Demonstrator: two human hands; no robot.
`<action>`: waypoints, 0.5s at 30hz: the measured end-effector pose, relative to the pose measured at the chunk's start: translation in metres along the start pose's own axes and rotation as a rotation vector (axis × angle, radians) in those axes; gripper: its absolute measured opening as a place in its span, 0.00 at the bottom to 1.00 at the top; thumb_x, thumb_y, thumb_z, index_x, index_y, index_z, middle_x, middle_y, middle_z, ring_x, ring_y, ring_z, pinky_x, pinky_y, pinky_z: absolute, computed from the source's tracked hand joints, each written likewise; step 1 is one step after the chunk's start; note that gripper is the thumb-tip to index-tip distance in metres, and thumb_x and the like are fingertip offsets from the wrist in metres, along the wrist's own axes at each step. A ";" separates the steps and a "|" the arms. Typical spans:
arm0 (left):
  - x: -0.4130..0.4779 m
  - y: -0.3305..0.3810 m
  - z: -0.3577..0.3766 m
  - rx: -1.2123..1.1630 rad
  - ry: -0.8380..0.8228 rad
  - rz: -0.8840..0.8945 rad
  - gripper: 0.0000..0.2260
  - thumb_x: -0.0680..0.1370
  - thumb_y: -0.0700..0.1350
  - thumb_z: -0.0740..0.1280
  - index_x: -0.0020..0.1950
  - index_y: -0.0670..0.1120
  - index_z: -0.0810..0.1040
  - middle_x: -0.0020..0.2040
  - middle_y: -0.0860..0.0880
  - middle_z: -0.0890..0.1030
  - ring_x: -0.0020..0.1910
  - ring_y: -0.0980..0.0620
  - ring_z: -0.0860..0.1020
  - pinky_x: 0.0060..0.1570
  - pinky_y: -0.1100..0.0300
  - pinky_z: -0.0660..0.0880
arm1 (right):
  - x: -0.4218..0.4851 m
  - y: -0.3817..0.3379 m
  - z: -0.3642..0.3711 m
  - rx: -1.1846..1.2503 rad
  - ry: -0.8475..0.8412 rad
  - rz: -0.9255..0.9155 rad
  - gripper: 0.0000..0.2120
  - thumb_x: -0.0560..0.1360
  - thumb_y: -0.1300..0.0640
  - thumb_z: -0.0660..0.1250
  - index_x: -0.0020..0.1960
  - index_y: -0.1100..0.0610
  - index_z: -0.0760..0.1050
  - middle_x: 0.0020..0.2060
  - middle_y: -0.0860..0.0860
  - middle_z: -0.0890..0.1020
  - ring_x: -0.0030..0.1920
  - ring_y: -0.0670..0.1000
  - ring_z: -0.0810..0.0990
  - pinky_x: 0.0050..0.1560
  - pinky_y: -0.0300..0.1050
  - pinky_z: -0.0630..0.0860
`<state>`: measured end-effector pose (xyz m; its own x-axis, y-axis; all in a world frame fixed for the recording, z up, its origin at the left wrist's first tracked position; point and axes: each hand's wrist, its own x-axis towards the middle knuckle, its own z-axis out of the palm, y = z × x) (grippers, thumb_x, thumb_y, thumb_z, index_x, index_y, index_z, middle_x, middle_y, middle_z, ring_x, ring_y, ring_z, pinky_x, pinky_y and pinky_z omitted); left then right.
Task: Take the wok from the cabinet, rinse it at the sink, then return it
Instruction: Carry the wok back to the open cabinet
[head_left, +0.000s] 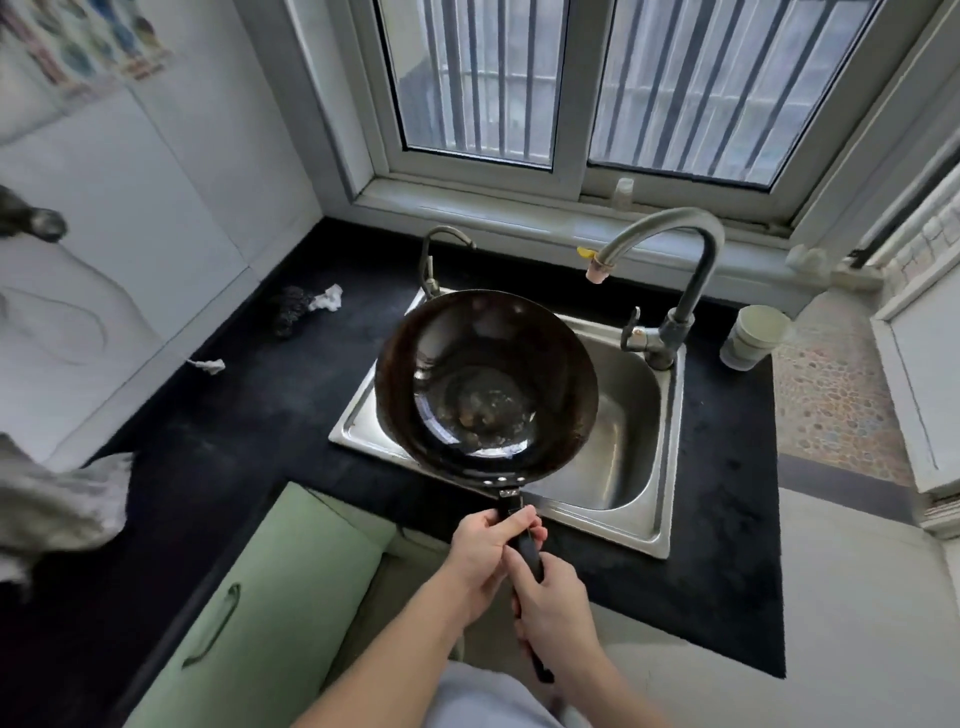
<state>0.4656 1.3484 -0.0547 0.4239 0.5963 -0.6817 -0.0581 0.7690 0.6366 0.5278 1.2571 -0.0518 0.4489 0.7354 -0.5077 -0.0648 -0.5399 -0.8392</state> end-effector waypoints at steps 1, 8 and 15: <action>-0.004 -0.006 0.003 -0.032 0.021 0.015 0.07 0.77 0.38 0.70 0.50 0.34 0.80 0.39 0.43 0.82 0.39 0.51 0.83 0.41 0.61 0.79 | -0.003 0.002 -0.005 -0.018 -0.020 -0.015 0.17 0.79 0.50 0.67 0.35 0.58 0.73 0.23 0.49 0.76 0.24 0.48 0.72 0.28 0.45 0.70; -0.043 -0.048 0.009 -0.216 0.186 0.116 0.04 0.76 0.37 0.70 0.48 0.36 0.79 0.39 0.43 0.81 0.38 0.50 0.82 0.40 0.61 0.79 | -0.023 0.033 -0.027 -0.184 -0.204 -0.104 0.18 0.77 0.45 0.67 0.32 0.53 0.72 0.24 0.48 0.77 0.25 0.49 0.73 0.30 0.47 0.71; -0.098 -0.078 -0.021 -0.339 0.357 0.243 0.06 0.78 0.36 0.68 0.41 0.37 0.80 0.37 0.42 0.81 0.37 0.50 0.81 0.41 0.60 0.78 | -0.052 0.050 -0.007 -0.305 -0.454 -0.146 0.20 0.73 0.39 0.66 0.34 0.54 0.74 0.24 0.50 0.78 0.25 0.51 0.75 0.30 0.49 0.73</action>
<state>0.4090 1.2351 -0.0449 0.0326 0.7620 -0.6468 -0.4295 0.5950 0.6793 0.5072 1.1896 -0.0659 0.0016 0.8772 -0.4801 0.2599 -0.4640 -0.8468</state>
